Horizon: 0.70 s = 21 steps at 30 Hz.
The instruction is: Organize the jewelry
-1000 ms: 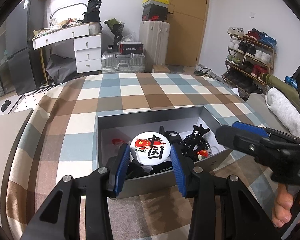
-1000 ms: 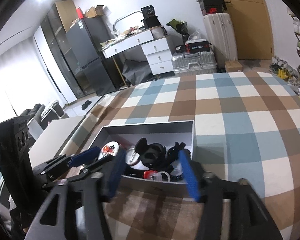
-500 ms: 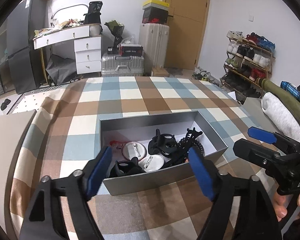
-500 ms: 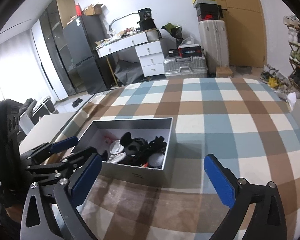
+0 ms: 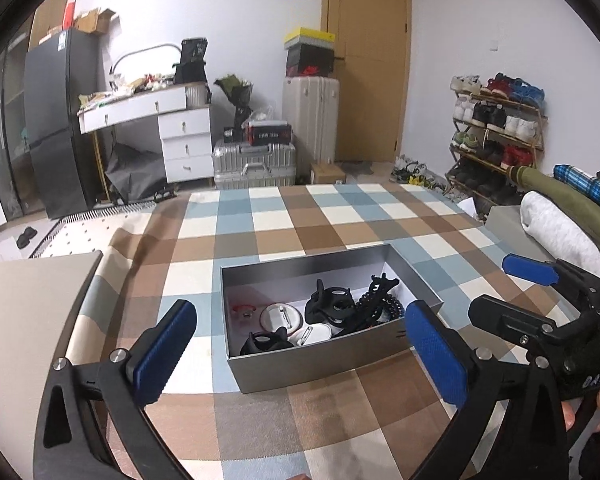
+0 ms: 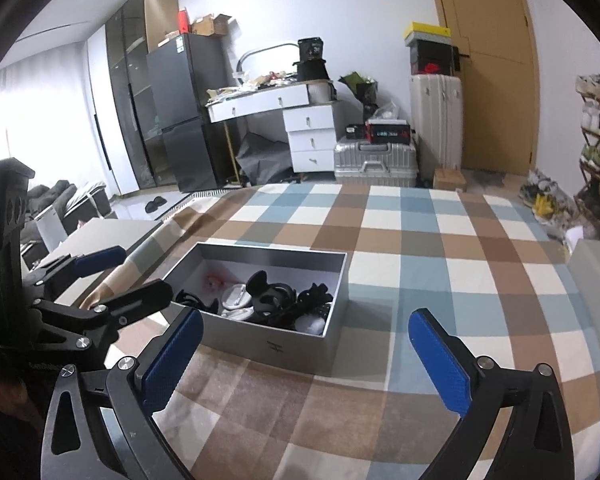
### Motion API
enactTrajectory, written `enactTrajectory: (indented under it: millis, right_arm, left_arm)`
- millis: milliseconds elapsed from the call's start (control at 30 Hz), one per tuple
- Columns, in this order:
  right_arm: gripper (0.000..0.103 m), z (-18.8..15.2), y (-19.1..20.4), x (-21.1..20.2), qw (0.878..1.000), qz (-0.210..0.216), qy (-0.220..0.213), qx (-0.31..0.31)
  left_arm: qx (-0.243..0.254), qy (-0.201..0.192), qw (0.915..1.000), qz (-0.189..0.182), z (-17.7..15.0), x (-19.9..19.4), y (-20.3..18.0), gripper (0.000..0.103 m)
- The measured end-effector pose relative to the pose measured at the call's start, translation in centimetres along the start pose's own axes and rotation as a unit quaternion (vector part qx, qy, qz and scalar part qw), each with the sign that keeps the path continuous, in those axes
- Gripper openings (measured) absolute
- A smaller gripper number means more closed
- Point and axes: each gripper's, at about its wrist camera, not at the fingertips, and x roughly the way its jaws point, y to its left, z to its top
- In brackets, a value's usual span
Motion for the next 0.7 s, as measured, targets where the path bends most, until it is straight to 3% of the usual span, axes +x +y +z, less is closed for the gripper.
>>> enactTrajectory:
  millis: [433, 700]
  right_arm:
    - [0.103, -2.0, -1.0, -1.6, 0.999, 0.038, -0.025, -0.010]
    - [0.103, -2.8, -0.4, -1.6, 0.998, 0.040, -0.046, -0.013]
  left_arm:
    - [0.014, -0.030, 0.9995, -0.001, -2.2, -1.0, 0.2, 0.102]
    - [0.010, -0.035, 0.9993, 0.008, -3.1, -0.8, 0.7, 0.102]
